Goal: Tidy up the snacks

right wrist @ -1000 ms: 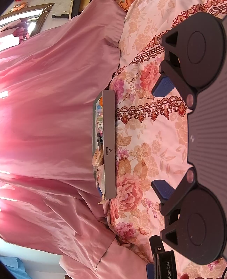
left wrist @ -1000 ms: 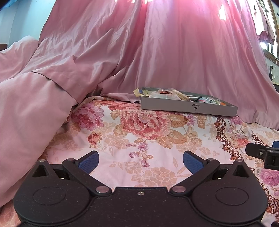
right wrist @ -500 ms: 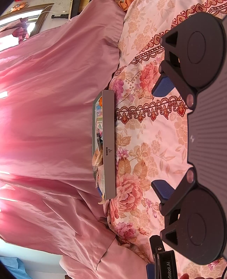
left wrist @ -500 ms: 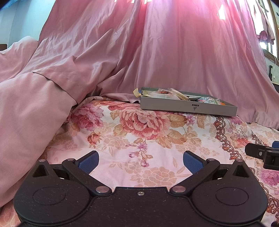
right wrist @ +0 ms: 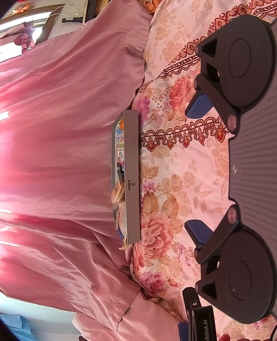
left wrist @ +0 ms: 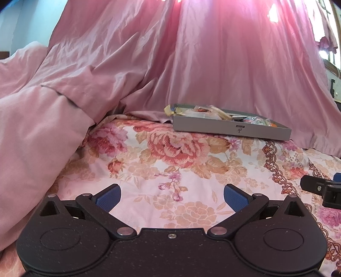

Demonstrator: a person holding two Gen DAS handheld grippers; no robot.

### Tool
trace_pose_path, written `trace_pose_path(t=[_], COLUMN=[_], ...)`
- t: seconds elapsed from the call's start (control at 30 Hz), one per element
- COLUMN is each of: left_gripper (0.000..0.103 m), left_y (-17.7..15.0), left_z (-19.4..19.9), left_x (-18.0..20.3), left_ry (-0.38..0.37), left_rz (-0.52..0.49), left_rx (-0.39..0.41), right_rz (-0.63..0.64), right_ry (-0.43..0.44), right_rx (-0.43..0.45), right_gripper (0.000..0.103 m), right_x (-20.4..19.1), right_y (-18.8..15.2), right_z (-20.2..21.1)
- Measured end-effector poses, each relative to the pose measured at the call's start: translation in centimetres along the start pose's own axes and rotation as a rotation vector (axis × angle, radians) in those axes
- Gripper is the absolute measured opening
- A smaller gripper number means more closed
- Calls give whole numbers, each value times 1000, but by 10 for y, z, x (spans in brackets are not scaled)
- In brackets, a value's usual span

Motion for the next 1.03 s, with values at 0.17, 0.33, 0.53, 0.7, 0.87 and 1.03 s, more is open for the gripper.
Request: trace_pose_path(t=[0.17, 0.33, 0.53, 0.7, 0.87, 1.03], left_gripper=[102, 102, 102, 102, 102, 102], left_y=[-2, -3, -3, -3, -3, -3], left_z=[-7, -8, -7, -7, -7, -7], left_x=[-5, -6, -5, -5, -6, -6], left_ry=[1, 9, 12, 15, 15, 17], left_rz=[28, 20, 15, 10, 7, 10], left_rx=[-61, -63, -61, -59, -57, -56], right_rz=[0, -5, -5, -6, -6, -7], right_ry=[-1, -6, -8, -9, -10, -10], right_rx=[-3, -8, -11, -13, -13, -15], right_gripper=[103, 103, 103, 103, 103, 103], right_x=[0, -2, -1, -2, -2, -1], right_y=[-1, -3, -3, -4, -4, -5], right_z=[0, 1, 2, 2, 2, 2])
Point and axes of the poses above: each gripper's, at about its wrist camera, not at the fingertips, and z roughly against the way its jaws point, x to its right, y to its top, the point moved 3 cm from there along -z, roughly the way its jaws point, and after that the axes turned 1 degree about -y, right-handed, at the moved point
